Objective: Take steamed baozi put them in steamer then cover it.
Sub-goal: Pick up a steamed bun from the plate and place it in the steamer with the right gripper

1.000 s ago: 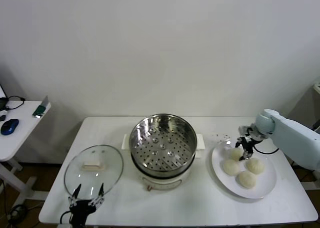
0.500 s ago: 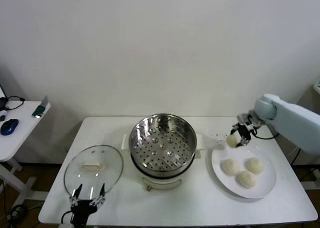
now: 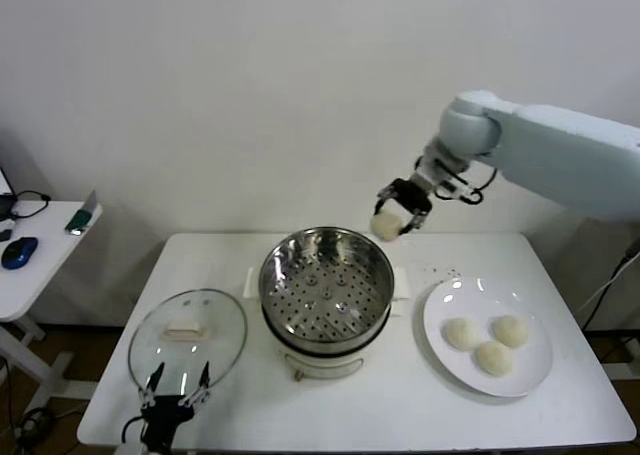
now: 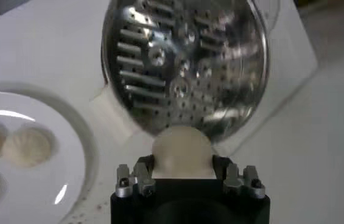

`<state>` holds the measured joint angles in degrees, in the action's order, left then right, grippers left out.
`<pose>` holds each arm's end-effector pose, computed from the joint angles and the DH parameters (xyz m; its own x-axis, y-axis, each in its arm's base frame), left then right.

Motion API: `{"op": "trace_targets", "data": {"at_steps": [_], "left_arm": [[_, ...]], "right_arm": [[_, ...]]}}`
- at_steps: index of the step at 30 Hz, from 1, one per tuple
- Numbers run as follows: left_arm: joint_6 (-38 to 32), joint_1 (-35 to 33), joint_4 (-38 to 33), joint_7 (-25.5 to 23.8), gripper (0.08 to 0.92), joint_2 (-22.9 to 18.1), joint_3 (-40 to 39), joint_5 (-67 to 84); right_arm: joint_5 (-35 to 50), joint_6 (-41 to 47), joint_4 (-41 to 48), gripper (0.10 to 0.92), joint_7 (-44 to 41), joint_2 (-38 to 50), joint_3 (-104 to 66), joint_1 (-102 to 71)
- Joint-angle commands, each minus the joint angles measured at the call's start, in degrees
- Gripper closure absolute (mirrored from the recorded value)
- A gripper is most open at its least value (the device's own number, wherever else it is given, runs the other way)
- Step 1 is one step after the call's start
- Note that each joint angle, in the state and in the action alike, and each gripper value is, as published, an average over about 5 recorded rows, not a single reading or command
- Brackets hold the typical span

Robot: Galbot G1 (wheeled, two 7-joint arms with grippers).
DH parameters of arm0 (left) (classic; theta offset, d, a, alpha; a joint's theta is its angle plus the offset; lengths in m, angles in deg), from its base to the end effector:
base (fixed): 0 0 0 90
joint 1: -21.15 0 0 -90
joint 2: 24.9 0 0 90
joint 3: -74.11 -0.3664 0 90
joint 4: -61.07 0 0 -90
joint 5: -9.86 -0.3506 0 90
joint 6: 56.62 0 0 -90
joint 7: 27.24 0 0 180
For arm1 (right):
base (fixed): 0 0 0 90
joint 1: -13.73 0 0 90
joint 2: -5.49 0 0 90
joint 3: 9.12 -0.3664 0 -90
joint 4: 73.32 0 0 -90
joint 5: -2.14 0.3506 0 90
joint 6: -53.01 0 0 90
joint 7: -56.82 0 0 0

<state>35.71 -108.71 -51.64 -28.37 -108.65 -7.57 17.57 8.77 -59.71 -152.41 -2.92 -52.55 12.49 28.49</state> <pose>0.1017 0.0717 -0.3775 -0.9451 -0.0719 0.3189 -0.0620 0.9972 0.0409 0.5512 0.0425 0.0141 -0.1681 -0.2485 0.9539 -0.3527 -0.8885 -0.2936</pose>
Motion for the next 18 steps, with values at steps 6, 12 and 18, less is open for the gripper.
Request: {"op": "trace_targets", "data": {"at_steps": [6, 12, 18], "left_arm": [[-0.2, -0.1, 0.1, 0.1, 0.177, 0.0, 0.0, 0.1], [-0.4, 0.0, 0.1, 0.2, 0.177, -0.3, -0.1, 0.1], [-0.7, 0.0, 0.5, 0.3, 0.177, -0.4, -0.2, 0.2]], "right_arm": [[-16.5, -9.7, 4.5, 0.380, 4.0, -14.5, 1.5, -5.7], [-20.0, -11.1, 11.0, 0.380, 4.6, -17.2, 0.5, -10.0], [-22.0, -11.4, 15.7, 0.380, 5.1, -18.4, -0.7, -13.7]]}}
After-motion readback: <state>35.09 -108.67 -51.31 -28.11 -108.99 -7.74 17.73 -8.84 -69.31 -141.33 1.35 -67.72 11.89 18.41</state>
